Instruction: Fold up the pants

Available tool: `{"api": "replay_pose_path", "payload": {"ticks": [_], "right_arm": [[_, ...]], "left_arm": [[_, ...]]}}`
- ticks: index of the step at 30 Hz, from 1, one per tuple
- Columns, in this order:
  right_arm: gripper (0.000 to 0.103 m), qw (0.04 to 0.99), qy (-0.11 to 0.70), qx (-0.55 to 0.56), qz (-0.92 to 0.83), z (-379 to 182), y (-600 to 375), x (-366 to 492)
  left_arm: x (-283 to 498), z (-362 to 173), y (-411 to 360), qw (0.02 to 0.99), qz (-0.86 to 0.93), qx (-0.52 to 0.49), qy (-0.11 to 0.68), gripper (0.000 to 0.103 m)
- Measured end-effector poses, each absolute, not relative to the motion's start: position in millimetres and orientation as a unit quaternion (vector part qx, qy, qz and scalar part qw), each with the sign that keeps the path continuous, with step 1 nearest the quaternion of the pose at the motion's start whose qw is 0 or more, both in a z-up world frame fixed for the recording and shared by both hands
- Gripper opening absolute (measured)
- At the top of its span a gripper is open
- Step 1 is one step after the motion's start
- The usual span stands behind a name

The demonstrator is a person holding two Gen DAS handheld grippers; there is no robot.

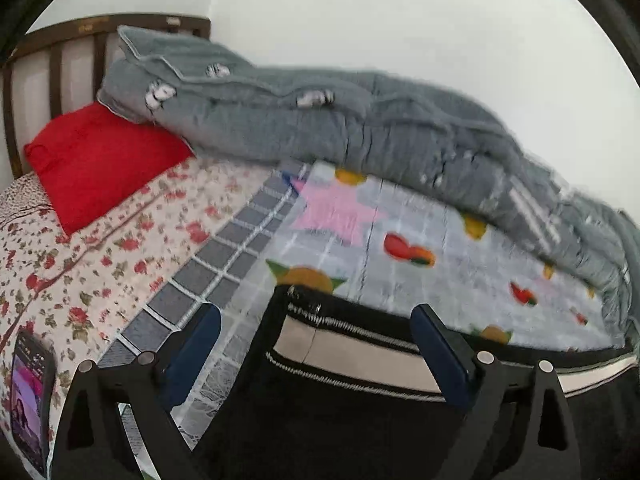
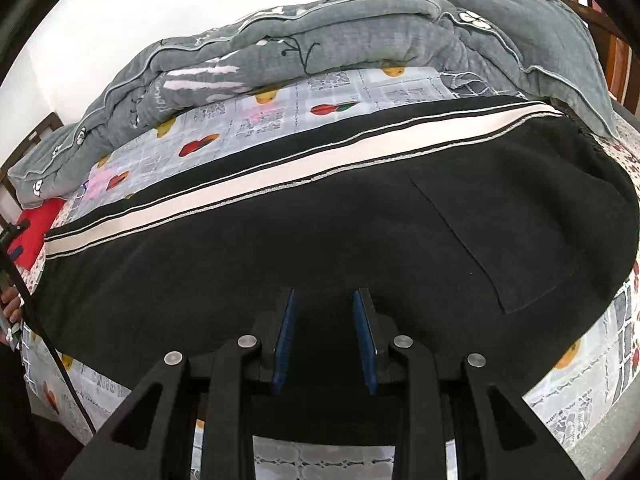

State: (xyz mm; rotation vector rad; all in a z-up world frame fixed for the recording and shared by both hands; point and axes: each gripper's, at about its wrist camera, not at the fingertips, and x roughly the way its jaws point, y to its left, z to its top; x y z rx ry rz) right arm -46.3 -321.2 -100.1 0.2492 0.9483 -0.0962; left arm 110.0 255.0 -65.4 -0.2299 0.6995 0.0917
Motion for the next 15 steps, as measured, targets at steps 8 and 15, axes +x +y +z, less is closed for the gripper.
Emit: {"api": "replay_pose_path", "payload": {"ticks": [8,15], "right_arm": [[0.029,0.880,0.458,0.111,-0.054,-102,-321,-40],[0.029,0.879,0.465,0.092,-0.057,-104,-319,-32]], "left_arm": [[156,-104,245,0.910,0.059,-0.053,0.406,0.058],[153,-89,258,0.927,0.068,-0.084,0.360,0.020]]}}
